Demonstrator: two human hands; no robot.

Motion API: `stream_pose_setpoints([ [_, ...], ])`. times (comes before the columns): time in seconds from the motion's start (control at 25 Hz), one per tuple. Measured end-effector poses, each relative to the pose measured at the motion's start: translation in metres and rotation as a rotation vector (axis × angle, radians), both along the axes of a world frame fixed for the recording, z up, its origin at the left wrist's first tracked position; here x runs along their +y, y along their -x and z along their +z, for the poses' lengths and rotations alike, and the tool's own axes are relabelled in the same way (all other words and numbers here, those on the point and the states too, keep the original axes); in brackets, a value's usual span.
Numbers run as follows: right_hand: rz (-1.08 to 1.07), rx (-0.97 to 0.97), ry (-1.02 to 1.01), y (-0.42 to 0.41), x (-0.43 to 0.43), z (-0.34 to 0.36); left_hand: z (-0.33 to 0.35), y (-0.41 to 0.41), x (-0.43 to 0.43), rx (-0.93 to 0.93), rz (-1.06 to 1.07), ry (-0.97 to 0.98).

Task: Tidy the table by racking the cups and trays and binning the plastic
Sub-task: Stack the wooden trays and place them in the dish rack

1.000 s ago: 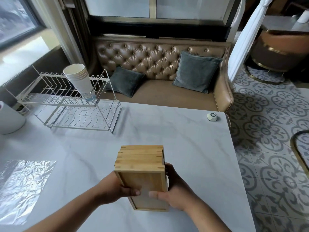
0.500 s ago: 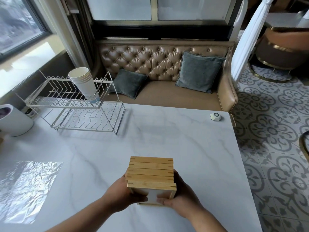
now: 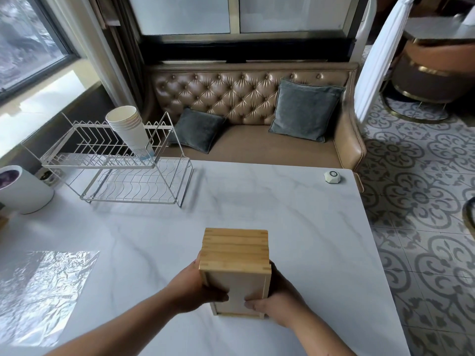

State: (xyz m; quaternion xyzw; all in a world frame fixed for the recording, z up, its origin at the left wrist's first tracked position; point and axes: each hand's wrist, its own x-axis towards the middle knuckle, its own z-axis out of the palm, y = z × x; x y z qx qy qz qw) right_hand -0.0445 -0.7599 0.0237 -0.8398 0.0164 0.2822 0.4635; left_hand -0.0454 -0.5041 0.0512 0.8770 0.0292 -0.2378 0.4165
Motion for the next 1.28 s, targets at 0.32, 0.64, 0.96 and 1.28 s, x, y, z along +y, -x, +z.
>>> stream_pose_setpoints([
  [0.32,-0.179,0.29,-0.508,-0.017,0.024,0.029,0.032,-0.041,0.023,0.298,0.162,0.618],
  [0.64,-0.401,0.549,-0.648,-0.008,0.139,0.034,-0.005,-0.008,0.116,0.526,0.222,0.776],
  [0.96,-0.299,0.572,-0.565,-0.009,0.345,0.028,-0.014,-0.021,0.326,0.598,0.304,0.893],
  [1.28,-0.301,0.567,-0.588,-0.051,0.438,0.022,-0.016,-0.048,0.425,0.584,0.31,0.767],
])
